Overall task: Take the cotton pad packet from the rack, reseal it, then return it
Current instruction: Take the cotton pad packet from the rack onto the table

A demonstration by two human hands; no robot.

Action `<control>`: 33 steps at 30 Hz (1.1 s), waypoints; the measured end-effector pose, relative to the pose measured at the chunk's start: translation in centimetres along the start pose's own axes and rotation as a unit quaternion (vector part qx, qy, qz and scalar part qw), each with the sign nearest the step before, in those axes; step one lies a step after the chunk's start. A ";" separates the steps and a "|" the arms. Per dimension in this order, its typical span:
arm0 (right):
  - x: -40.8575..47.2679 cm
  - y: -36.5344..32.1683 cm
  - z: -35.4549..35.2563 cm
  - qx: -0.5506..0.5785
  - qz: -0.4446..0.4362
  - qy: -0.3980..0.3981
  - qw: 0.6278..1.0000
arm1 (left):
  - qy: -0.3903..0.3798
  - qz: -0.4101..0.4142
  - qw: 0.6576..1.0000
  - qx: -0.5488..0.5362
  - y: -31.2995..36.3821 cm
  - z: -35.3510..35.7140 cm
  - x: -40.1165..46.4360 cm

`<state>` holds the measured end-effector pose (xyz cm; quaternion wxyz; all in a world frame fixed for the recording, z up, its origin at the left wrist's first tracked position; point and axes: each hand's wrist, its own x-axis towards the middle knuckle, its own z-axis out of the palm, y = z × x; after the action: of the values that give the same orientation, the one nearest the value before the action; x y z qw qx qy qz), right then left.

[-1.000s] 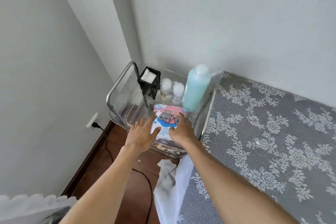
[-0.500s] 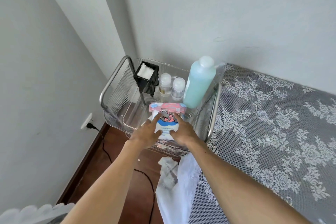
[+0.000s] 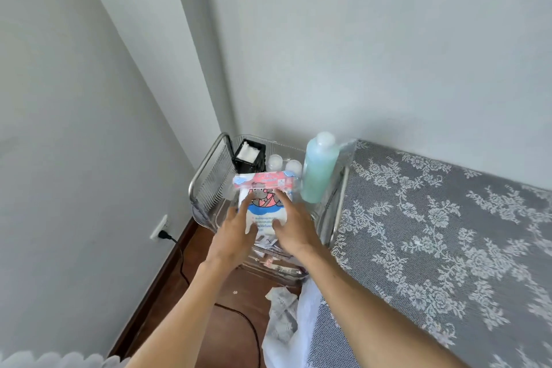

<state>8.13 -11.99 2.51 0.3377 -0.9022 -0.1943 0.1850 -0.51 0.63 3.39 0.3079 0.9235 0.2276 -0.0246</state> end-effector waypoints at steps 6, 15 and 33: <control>-4.3 -1.8 -6.3 -0.001 -0.043 0.054 0.998 | 0.044 0.045 0.998 -0.001 5.8 -3.4 -3.2; -11.6 3.3 -18.9 0.030 -0.066 0.153 0.985 | 0.051 0.148 0.988 0.005 18.5 -1.9 -6.4; -30.8 29.3 -31.4 -0.028 0.073 0.119 0.990 | -0.142 0.182 0.973 -0.006 36.8 21.7 -19.5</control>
<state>3.03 -63.93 10.85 0.3184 -0.9387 -0.0918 0.0951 0.16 -45.87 9.93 0.3422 0.9345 0.0102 -0.0976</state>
